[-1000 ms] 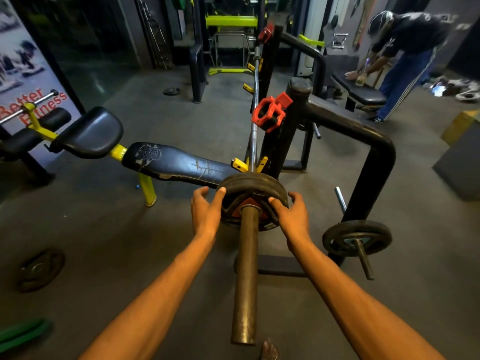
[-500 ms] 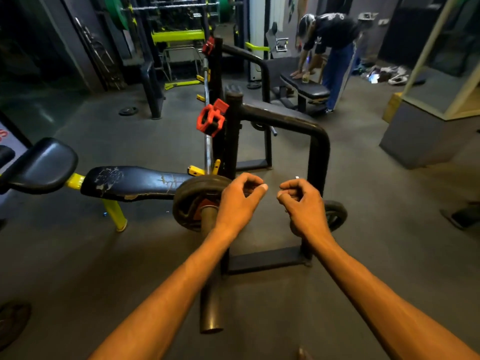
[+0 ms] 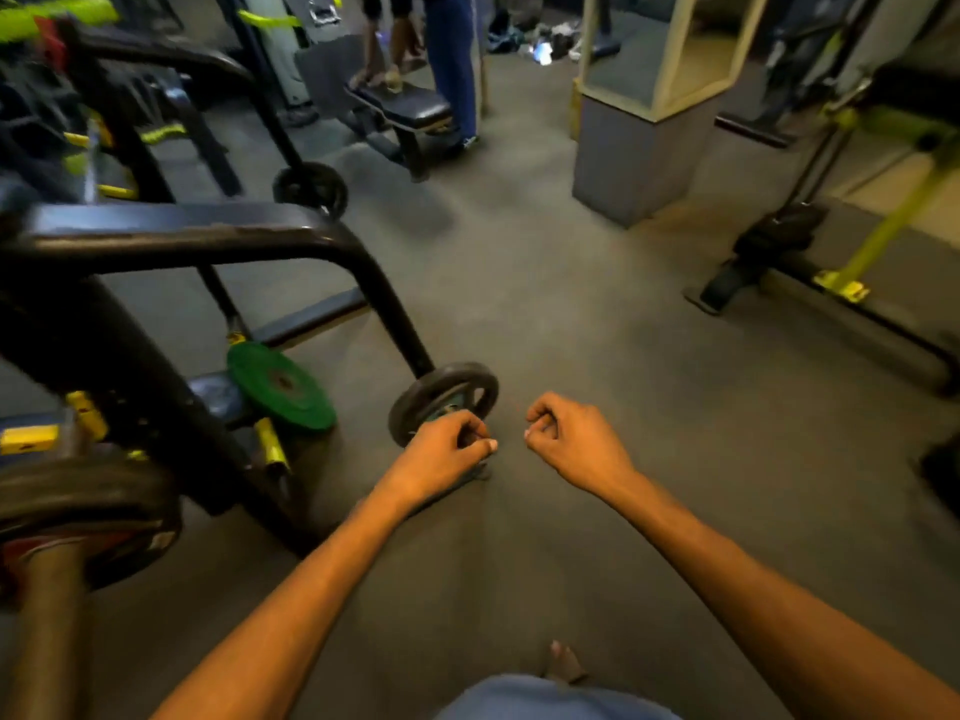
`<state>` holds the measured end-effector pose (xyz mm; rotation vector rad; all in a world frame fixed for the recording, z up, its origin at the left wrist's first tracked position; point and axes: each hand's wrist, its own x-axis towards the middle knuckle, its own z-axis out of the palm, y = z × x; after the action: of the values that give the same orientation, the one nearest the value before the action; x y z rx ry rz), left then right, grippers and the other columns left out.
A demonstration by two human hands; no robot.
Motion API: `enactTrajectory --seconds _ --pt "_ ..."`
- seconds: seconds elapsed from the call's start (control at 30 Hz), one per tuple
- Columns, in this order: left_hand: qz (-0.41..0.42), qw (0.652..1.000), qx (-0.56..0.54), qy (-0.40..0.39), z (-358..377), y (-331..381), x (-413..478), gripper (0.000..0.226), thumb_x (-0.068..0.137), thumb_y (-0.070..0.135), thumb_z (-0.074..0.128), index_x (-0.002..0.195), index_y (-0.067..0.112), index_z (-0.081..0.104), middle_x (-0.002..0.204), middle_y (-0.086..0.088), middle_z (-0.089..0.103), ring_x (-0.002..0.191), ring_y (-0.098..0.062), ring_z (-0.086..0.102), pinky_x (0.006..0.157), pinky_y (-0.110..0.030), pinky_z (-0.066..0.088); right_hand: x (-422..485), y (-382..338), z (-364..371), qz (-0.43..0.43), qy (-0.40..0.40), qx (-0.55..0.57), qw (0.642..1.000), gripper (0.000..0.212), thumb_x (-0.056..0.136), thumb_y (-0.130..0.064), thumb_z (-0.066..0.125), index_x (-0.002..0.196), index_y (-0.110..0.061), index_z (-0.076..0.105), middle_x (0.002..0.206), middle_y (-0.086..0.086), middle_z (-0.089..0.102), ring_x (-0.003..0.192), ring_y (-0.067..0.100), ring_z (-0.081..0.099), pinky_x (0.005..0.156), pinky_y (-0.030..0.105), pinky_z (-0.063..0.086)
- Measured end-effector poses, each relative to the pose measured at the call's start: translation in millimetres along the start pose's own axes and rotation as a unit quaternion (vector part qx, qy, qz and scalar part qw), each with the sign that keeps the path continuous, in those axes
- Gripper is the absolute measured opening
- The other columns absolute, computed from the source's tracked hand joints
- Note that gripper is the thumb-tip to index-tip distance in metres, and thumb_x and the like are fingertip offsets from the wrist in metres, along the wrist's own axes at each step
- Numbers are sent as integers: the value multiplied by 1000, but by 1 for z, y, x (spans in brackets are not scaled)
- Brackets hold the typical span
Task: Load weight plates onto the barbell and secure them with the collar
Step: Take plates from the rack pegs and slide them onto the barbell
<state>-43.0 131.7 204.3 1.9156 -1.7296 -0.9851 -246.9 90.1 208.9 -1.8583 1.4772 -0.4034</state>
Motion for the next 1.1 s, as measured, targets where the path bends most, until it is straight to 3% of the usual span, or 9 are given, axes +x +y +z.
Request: enactTrajectory --seconds 0.13,0.3,0.5,0.73,0.93,1.1 --pt "25 995 81 -55 44 28 63 33 91 38 70 114 14 68 112 -3 70 103 -19 66 91 -36 54 29 62 -27 59 -24 -16 998 23 80 -29 63 102 -24 67 97 -3 75 91 21 70 79 36 56" --pt "70 986 122 -92 73 45 140 35 94 39 66 120 15 65 118 -4 67 106 -20 65 90 -34 53 85 114 -55 96 -37 -14 995 40 70 -44 52 103 -26 66 100 -5 74 91 19 70 83 41 58" --pt "46 984 131 -112 84 37 271 39 94 42 65 124 19 63 125 -3 66 116 -20 63 96 -34 50 204 151 -86 112 -48 -51 991 32 81 -38 64 109 -24 68 106 -4 73 98 22 70 85 39 57" --pt "43 989 90 -106 34 64 423 51 95 44 63 140 20 54 142 -3 58 130 -19 56 105 -32 44 356 135 -144 50 -92 -128 986 52 89 -49 62 135 -26 57 136 -1 64 120 22 63 95 41 54" --pt "50 998 18 -15 -37 78 532 45 94 44 65 133 23 58 134 3 60 121 -9 58 103 -27 47 497 107 -183 8 -116 -89 989 56 86 -54 61 134 -27 59 134 -3 66 118 17 65 96 39 54" --pt "10 1000 23 0 -77 53 639 49 94 44 66 137 22 56 137 1 58 126 -13 55 99 -19 39 649 99 -191 -39 -141 -77 986 75 71 -68 44 131 -27 60 133 -4 66 118 17 65 97 40 55"
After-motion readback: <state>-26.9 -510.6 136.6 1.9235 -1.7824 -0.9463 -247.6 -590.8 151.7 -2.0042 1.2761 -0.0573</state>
